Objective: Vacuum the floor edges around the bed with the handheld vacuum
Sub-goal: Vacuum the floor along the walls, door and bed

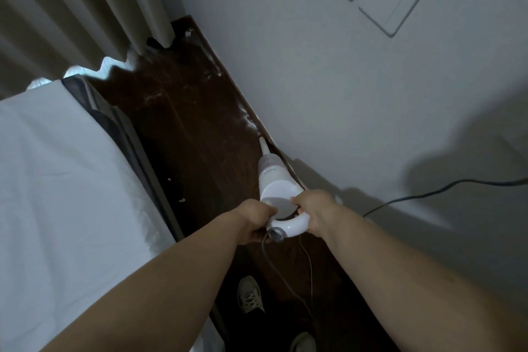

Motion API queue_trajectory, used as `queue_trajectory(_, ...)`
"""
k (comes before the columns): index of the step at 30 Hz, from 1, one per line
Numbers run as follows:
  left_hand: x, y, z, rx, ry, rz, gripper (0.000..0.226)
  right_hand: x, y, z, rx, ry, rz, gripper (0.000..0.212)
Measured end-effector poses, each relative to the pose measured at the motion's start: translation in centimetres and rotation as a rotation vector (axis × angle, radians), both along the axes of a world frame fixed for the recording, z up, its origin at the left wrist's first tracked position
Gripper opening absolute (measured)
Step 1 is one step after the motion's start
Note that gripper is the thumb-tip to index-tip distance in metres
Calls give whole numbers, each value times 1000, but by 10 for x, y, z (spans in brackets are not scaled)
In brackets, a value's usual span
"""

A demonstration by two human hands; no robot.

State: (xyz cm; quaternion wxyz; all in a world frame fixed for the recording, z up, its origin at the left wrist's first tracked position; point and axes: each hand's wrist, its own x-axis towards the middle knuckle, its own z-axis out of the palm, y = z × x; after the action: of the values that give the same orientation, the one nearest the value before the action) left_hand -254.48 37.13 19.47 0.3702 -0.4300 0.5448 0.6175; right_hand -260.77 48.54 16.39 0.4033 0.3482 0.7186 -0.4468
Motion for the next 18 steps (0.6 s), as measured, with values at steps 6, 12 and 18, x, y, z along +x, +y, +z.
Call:
queue_trajectory(6,-35,-23,-7,-23,9,-14,39,-34,-23,-4,-22,-16,3,33)
queue_trajectory(12,-65,-52,-15,-10,28,21,40,-65,-50,1,-61,-22,-16,32)
queue_trajectory(18,-94,-84,-21,-44,68,14,38,-93,-84,-1,-87,-32,-35,28)
